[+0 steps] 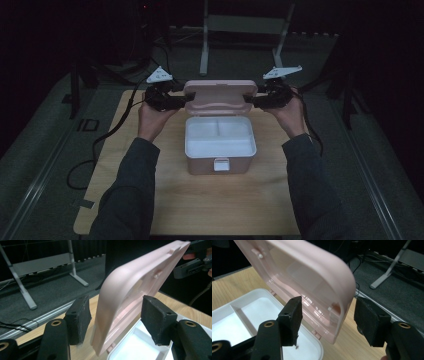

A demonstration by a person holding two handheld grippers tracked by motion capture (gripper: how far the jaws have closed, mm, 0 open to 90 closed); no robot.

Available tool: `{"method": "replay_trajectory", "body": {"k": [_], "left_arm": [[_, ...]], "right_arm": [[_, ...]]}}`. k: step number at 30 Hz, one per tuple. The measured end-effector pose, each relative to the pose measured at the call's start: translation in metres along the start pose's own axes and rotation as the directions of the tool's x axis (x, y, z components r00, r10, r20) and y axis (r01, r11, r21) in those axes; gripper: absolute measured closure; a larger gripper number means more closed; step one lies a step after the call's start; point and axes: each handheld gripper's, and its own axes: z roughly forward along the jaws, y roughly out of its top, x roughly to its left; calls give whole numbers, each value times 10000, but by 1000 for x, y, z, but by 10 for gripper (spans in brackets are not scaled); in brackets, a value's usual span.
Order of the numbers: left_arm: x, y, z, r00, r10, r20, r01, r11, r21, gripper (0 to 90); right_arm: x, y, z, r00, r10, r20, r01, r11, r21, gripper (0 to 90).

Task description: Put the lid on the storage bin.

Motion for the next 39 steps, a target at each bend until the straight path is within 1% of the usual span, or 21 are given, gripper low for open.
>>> {"method": "replay_trajectory", "body": {"k": [5,10,13,16,22,23,30,31,33,34,39], "left_arm": [[-2,3,3,9998,48,179,-48,10000,17,413],[-4,3,6,9999,95,134,-97,9999,140,414],[-4,4,6,9998,158,133,-160,9997,203,420],[-5,4,5,9998,158,128,-161,9995,258,437],[-7,3,3,9997,171,153,-175,9994,283,454],[-8,3,3,9996,212,169,-218,9991,356,457],[-10,1,1,9994,211,272,-223,9988,446,464],[-11,1,0,9994,215,285,-228,9987,454,465],[-11,1,0,9993,228,299,-242,9987,458,465],[-12,0,-1,9992,260,308,-274,9986,459,463],[-13,-1,-3,9990,257,359,-273,9987,432,463]], "right_arm": [[1,3,0,9999,-86,-70,86,10000,-13,426],[1,4,2,9999,-123,-47,123,9999,-14,424],[2,5,3,9997,-165,-156,164,9999,-24,437],[4,4,3,9996,-284,-91,285,9996,10,436],[6,2,3,9995,-293,-111,293,9996,10,431],[7,1,2,9993,-351,-133,351,9994,17,432],[8,-3,-1,9992,-320,-251,320,9995,3,432],[8,-5,-2,9990,-275,-339,274,9996,-21,435],[8,-5,-2,9990,-275,-339,274,9996,-21,435],[8,-6,-3,9987,-334,-394,334,9994,-11,438],[9,-7,-5,9984,-392,-408,392,9992,-12,441]]}}
